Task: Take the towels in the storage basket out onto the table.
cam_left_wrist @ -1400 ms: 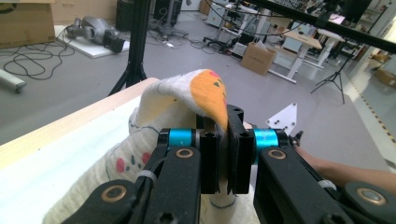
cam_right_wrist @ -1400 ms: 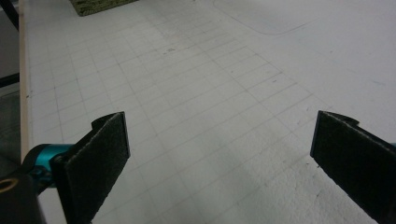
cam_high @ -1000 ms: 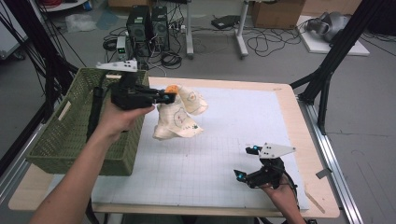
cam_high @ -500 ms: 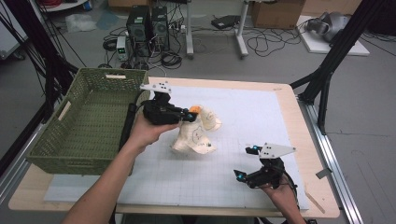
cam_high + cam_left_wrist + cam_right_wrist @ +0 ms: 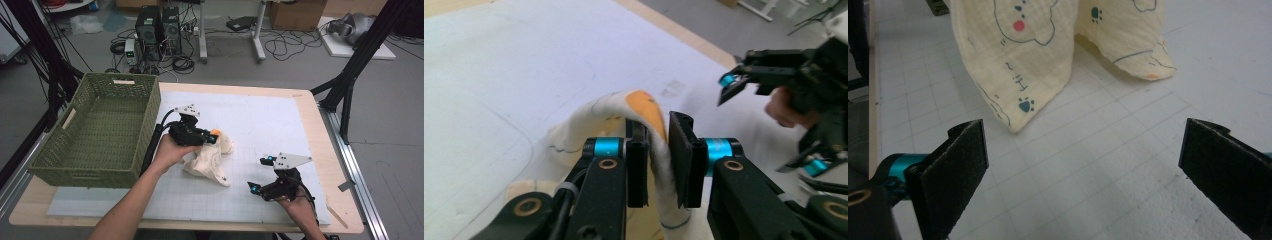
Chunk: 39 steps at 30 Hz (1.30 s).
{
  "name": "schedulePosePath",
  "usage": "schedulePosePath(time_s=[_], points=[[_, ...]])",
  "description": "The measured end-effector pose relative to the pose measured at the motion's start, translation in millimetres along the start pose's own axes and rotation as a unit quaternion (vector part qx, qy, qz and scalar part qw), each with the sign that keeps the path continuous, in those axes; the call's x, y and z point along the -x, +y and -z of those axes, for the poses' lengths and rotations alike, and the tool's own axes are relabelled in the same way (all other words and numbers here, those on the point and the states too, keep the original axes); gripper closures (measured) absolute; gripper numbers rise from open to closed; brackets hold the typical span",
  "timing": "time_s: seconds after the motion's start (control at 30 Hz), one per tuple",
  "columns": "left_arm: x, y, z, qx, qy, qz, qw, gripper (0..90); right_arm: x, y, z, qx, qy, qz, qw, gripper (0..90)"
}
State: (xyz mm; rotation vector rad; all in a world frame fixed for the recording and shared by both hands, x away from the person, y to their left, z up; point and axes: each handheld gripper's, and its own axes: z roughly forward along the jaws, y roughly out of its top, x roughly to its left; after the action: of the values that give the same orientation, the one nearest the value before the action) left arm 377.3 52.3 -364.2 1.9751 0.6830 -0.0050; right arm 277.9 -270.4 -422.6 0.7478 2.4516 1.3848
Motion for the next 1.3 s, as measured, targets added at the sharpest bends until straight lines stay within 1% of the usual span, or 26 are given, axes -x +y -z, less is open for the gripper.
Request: schedulePosePath(time_s=[0.1,0.17,0.23,0.27,0.3,0.33,0.37,0.47,0.5,0.6,0.67,0.73,0.83,0.87,0.9,0.93,1.0,1.03,1.07,1.1,1.13,1.17,1.2,1.23,1.3], points=[[-3.4,-5.1,-3.4,-0.002,0.008,0.008,0.9999,74.3,-1.0,1.1,-3.2,-0.006,0.001,-0.003,1.0,5.9],[-4.3,-6.1,-4.9,-0.01,0.014,0.008,0.9998,70.6,-0.3,1.9,-5.9,-0.005,0.004,0.001,1.0,8.6],[-4.2,-5.7,-4.1,-0.007,0.017,0.007,0.9998,66.8,-0.1,3.0,-8.7,-0.006,0.012,0.003,0.9999,16.1],[-3.8,-5.4,-3.1,-0.005,0.017,0.007,0.9998,61.3,-0.5,3.5,-10.5,-0.006,0.018,0.005,0.9998,17.2],[-3.7,-5.1,-2.5,-0.002,0.017,0.005,0.9998,61.3,-1.0,4.1,-13.0,-0.007,0.019,0.008,0.9998,17.4],[-2.7,-4.7,-0.7,-0.001,0.018,0.006,0.9998,57.4,-3.2,6.0,-17.7,-0.013,0.027,0.012,0.9995,20.9],[-2.1,-4.5,0.8,0.0,0.017,0.003,0.9998,57.4,-3.2,6.0,-17.7,-0.013,0.027,0.012,0.9995,20.9],[2.0,-3.3,6.4,0.003,0.021,0.001,0.9998,51.0,-6.6,9.7,-25.0,-0.014,0.036,0.022,0.999,26.5],[4.0,-2.9,8.7,0.008,0.021,0.001,0.9998,49.7,-7.4,11.2,-27.8,-0.014,0.041,0.025,0.9987,28.9],[10.7,-1.7,17.2,0.013,0.027,-0.011,0.9995,47.1,-9.9,15.0,-37.5,-0.021,0.055,0.034,0.9977,35.8],[15.0,-2.6,23.6,0.022,0.027,-0.015,0.9993,46.8,-11.9,16.2,-44.8,-0.03,0.062,0.043,0.9967,40.4],[17.3,-6.2,28.3,0.033,0.029,-0.014,0.9989,46.8,-14.1,16.6,-51.8,-0.04,0.068,0.053,0.9955,44.0],[17.9,-14.3,31.6,0.033,0.034,-0.012,0.9988,46.9,-16.3,17.0,-63.2,-0.057,0.076,0.057,0.9939,50.3],[18.0,-17.5,32.0,0.032,0.034,-0.01,0.9989,46.9,-16.9,17.1,-67.0,-0.062,0.08,0.06,0.993,52.5],[18.1,-21.2,32.2,0.033,0.035,-0.01,0.9988,47.3,-18.0,17.4,-73.5,-0.075,0.085,0.068,0.9913,56.8],[17.9,-24.7,32.3,0.033,0.035,-0.008,0.9988,47.3,-18.0,17.4,-73.5,-0.075,0.085,0.068,0.9913,56.8],[17.0,-31.3,32.3,0.03,0.035,-0.005,0.9989,47.4,-18.6,17.6,-79.3,-0.085,0.091,0.069,0.9898,61.1],[17.0,-34.5,32.4,0.033,0.035,-0.002,0.9988,47.4,-18.6,18.0,-80.9,-0.086,0.092,0.072,0.9895,64.0],[16.5,-37.4,32.5,0.034,0.035,0.001,0.9988,47.4,-18.3,18.6,-81.4,-0.086,0.094,0.072,0.9893,69.8],[16.1,-40.0,32.4,0.037,0.033,0.005,0.9987,47.4,-18.1,18.9,-81.7,-0.087,0.095,0.071,0.9892,73.2],[16.0,-42.1,32.4,0.038,0.033,0.007,0.9987,47.4,-17.6,19.0,-82.0,-0.088,0.1,0.068,0.9887,78.2],[15.9,-43.7,32.5,0.035,0.033,0.007,0.9988,47.4,-17.2,19.2,-81.7,-0.089,0.109,0.067,0.9878,85.6],[16.1,-45.1,32.9,0.035,0.035,0.006,0.9988,47.4,-17.3,19.1,-81.5,-0.089,0.112,0.07,0.9871,86.4],[16.1,-46.3,33.6,0.038,0.033,0.007,0.9987,47.4,-17.6,19.5,-80.7,-0.092,0.111,0.073,0.9869,86.8],[16.0,-48.3,35.6,0.037,0.033,0.006,0.9987,47.4,-17.2,19.7,-77.8,-0.099,0.113,0.075,0.9859,87.1]])
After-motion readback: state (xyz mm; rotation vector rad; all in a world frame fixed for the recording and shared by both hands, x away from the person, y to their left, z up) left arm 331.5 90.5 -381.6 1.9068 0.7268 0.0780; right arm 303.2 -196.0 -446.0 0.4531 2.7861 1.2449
